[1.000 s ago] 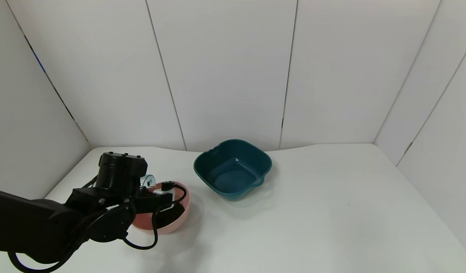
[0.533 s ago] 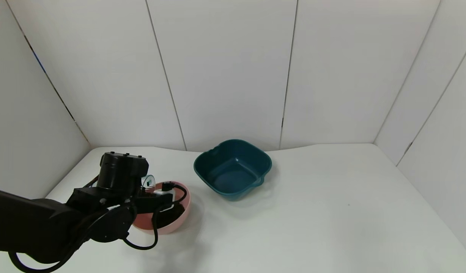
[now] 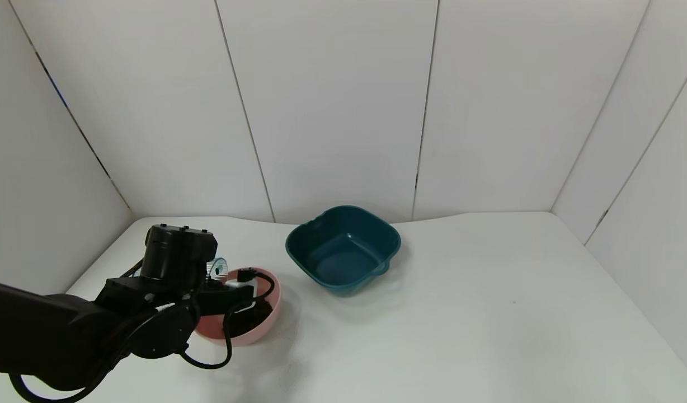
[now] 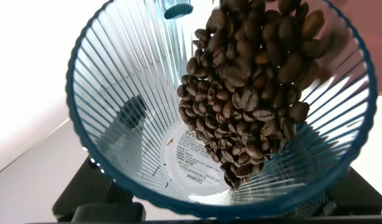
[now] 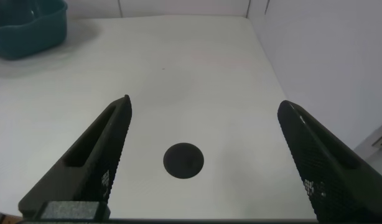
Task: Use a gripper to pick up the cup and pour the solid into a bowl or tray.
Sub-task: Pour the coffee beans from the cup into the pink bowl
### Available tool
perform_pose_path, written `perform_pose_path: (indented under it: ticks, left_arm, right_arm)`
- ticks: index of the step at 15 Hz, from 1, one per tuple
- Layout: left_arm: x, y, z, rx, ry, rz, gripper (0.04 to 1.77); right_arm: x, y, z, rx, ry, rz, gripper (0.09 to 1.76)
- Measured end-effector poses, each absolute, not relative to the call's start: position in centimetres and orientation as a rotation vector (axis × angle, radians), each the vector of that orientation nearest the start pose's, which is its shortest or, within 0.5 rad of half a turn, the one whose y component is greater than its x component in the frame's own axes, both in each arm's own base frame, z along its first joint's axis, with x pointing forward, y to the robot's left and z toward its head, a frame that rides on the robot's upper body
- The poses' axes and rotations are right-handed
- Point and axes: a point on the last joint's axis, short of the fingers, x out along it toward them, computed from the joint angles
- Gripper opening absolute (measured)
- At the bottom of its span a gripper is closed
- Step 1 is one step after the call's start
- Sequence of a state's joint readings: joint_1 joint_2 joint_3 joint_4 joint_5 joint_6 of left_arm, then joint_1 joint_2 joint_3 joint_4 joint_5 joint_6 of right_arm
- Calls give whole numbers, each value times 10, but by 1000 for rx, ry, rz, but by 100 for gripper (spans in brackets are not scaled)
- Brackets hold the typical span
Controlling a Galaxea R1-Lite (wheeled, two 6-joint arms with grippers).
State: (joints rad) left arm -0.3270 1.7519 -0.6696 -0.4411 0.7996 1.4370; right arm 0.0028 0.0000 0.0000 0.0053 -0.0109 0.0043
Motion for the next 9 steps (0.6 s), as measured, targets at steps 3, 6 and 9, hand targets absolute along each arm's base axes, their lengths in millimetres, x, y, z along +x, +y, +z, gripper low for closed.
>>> perform_pose_path:
  ticks: [3, 6, 9]
  left_arm:
    - [267, -72, 122, 1705, 807, -11, 131]
    - [263, -69, 124, 1698, 806, -5, 131]
    - [261, -68, 126, 1692, 798, -1, 131]
  right_arm:
    - [-23, 0, 75, 4, 5, -8, 171]
    - [-23, 0, 75, 4, 5, -8, 171]
    - [-23, 0, 75, 5, 5, -8, 171]
